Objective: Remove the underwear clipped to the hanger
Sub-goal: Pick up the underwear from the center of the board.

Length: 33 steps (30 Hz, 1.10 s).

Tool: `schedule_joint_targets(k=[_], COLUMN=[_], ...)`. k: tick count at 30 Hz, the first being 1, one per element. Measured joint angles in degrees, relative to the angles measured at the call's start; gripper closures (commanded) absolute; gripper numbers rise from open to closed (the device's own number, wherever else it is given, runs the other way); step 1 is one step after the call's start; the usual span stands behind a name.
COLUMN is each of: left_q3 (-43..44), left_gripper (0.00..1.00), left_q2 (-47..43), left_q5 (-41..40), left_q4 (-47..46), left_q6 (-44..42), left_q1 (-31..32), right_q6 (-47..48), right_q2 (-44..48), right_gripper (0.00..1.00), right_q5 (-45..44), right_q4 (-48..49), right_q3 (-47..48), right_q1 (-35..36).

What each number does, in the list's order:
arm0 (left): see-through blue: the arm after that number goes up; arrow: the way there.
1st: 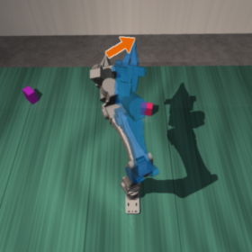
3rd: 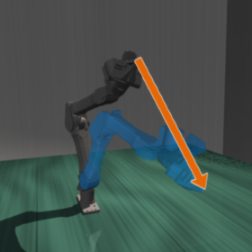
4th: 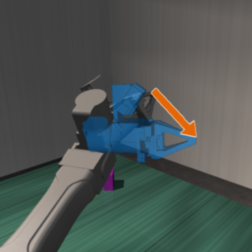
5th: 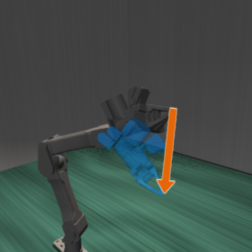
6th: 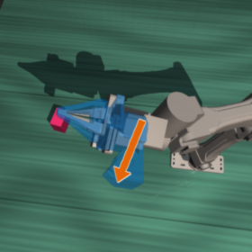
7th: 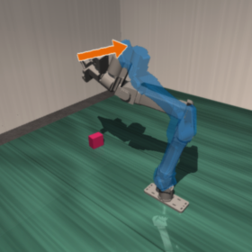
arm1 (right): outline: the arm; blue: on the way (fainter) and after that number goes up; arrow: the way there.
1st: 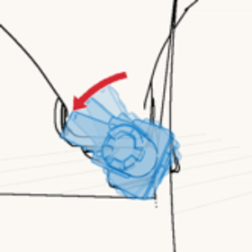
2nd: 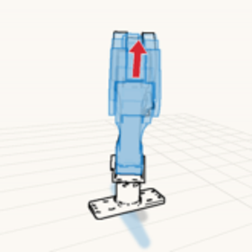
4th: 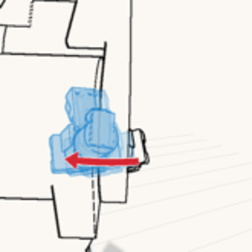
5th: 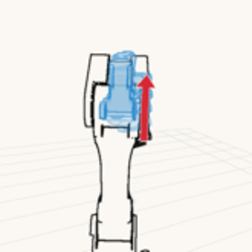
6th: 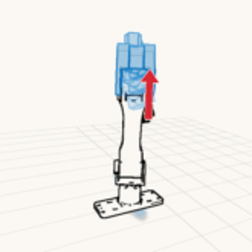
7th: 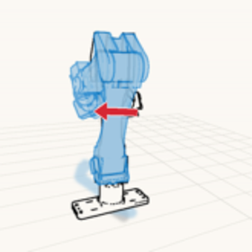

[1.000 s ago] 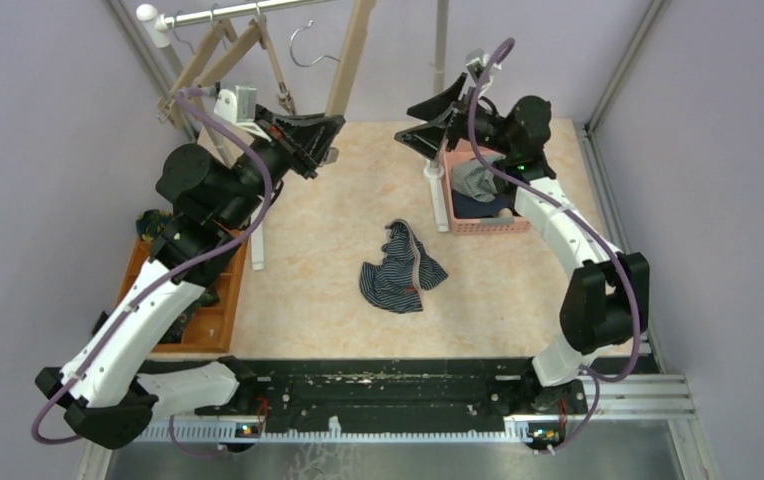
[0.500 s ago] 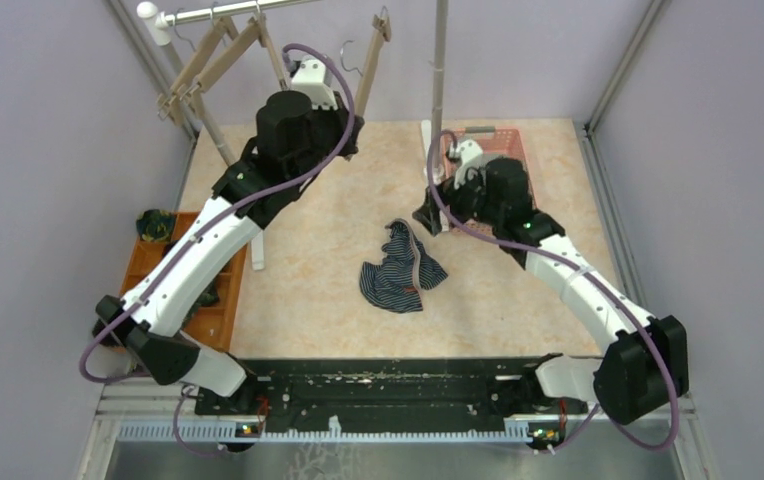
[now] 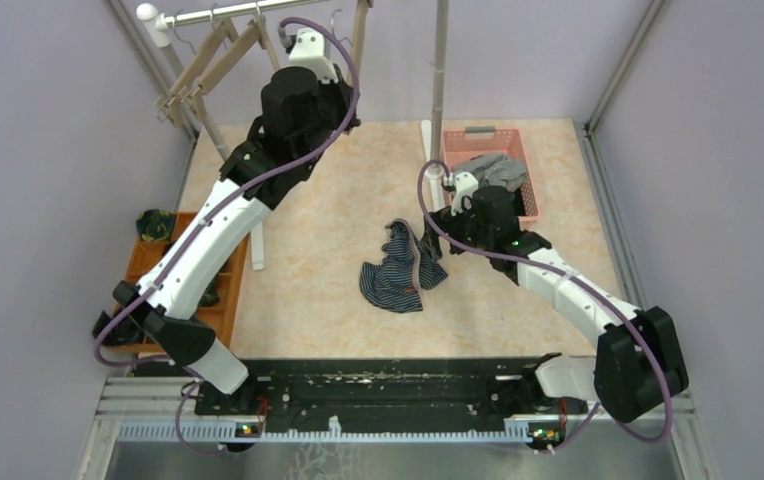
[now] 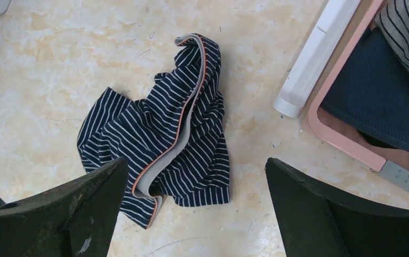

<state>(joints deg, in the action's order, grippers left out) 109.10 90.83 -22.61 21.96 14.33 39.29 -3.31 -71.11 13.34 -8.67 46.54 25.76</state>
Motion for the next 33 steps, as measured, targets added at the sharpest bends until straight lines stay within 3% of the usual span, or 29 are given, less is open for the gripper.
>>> schedule_joint_targets(k=[9,23,28,33], left_q3=[2.78,8.41,8.22,2.75], left_gripper=[1.0,1.0,1.0,1.0], left_q2=[5.73,10.8,10.73,7.21], left_q5=[-2.69,-1.09,-0.68,0.13], left_q4=[-1.9,-2.91,-2.95,-5.73], left_q6=[-2.45,-2.84,-2.75,-2.49], left_q1=[-0.94,-4.68,-4.68,-4.52], right_q6=[-1.95,-2.71,-2.64,-2.25], right_q2=[-2.45,-16.92,-19.69,-22.05], right_gripper=[0.01,0.01,0.01,0.01], right_q5=[-0.33,2.4,3.61,5.03], right_q4=[3.56,4.66,4.57,4.66], right_q3=[-0.17,-0.09,0.42,1.57], right_q1=[0.0,3.02,3.13,3.48])
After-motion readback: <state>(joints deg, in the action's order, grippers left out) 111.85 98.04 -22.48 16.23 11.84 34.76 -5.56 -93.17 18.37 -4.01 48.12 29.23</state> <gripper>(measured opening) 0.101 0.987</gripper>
